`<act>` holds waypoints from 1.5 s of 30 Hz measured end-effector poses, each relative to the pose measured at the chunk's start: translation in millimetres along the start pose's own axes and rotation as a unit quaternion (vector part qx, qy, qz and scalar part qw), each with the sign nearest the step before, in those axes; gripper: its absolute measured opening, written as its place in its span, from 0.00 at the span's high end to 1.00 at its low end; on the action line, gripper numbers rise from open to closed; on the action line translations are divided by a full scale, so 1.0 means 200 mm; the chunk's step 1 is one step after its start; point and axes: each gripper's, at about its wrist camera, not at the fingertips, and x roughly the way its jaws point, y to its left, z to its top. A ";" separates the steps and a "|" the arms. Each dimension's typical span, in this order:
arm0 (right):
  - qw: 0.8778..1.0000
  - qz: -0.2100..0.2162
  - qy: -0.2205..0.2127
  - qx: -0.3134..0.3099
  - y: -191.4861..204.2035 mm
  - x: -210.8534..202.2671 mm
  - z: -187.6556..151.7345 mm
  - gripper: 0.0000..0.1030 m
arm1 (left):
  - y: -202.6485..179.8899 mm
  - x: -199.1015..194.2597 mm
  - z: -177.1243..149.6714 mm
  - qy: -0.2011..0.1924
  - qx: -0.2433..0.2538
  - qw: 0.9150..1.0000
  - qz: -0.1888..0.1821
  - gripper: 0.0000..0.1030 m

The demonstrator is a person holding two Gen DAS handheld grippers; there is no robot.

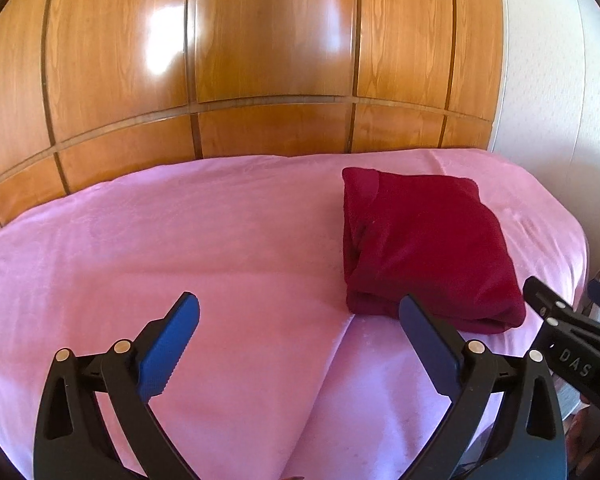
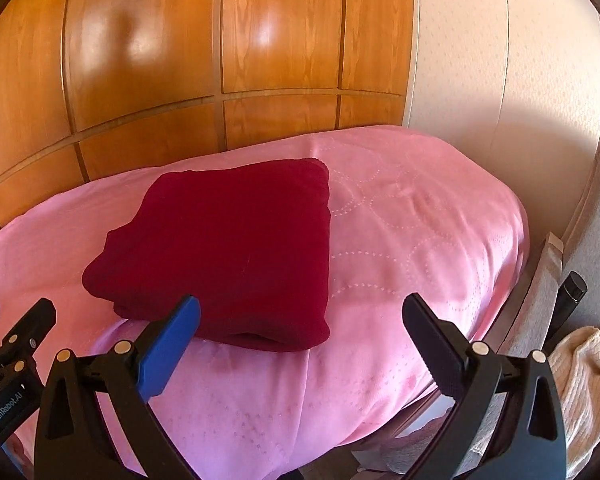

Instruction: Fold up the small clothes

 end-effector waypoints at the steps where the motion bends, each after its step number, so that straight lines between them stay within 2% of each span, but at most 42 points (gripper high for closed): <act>1: 1.000 -0.001 -0.003 0.000 0.00 -0.01 0.00 0.02 | -0.01 -0.01 0.00 -0.006 0.000 1.000 0.000 0.04; 5: 1.000 -0.002 -0.014 -0.003 0.01 -0.02 0.00 0.02 | -0.03 -0.02 0.00 -0.012 0.012 1.000 0.008 0.04; 14: 1.000 0.007 -0.014 -0.005 0.01 0.00 -0.02 0.02 | -0.02 0.03 -0.01 0.000 -0.021 0.999 0.030 0.04; 22: 1.000 0.020 -0.009 0.008 0.00 0.02 0.00 0.02 | -0.01 0.04 -0.02 -0.007 -0.013 0.999 0.044 0.04; 45: 1.000 0.029 -0.012 0.001 0.01 0.03 0.00 0.02 | -0.01 0.01 -0.02 -0.009 -0.008 0.999 0.043 0.04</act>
